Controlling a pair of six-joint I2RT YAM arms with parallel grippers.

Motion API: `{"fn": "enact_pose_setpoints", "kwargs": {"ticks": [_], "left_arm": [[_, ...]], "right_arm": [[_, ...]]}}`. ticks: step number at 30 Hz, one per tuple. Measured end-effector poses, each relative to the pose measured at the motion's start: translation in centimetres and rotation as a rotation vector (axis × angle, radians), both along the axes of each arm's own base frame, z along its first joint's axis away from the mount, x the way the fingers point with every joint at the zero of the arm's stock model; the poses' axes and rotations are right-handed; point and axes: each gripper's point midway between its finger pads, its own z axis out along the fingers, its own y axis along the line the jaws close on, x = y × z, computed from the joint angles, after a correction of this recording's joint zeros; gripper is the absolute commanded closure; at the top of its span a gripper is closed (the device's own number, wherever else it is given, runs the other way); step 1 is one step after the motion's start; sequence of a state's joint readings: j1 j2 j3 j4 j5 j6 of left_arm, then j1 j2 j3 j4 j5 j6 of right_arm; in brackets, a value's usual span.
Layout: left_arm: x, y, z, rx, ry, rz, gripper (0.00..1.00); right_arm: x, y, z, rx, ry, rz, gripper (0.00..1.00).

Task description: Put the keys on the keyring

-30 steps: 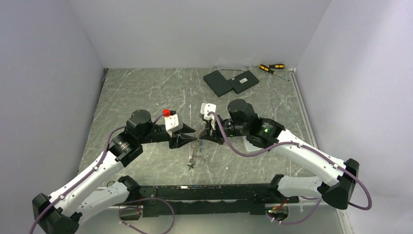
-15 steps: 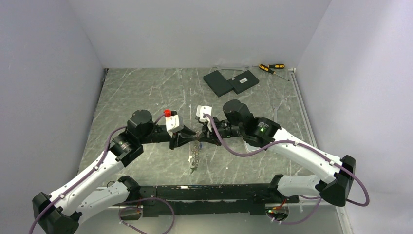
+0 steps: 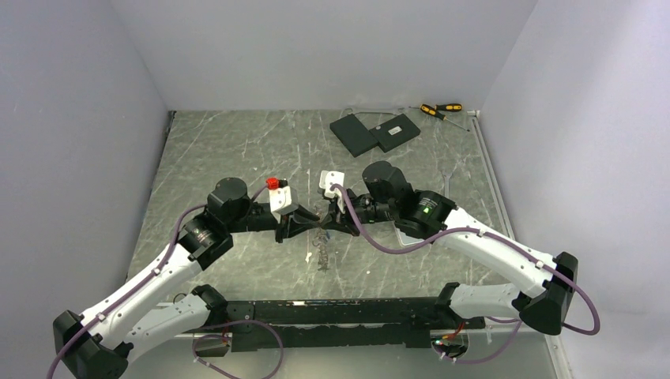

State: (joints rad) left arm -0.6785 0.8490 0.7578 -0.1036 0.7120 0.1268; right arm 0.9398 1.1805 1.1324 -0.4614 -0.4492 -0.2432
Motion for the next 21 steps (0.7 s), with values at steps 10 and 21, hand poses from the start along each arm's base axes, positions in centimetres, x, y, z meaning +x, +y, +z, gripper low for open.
{"fn": "enact_pose_setpoints", "kwargs": {"ticks": [10, 21], "left_arm": [[-0.3, -0.1, 0.1, -0.005, 0.009, -0.016, 1.00], [-0.5, -0.2, 1.2, -0.027, 0.055, -0.006, 1.00]], "right_arm": [[0.0, 0.1, 0.3, 0.012, -0.002, -0.002, 1.00], [-0.1, 0.1, 1.3, 0.082, -0.013, -0.018, 0.76]]}}
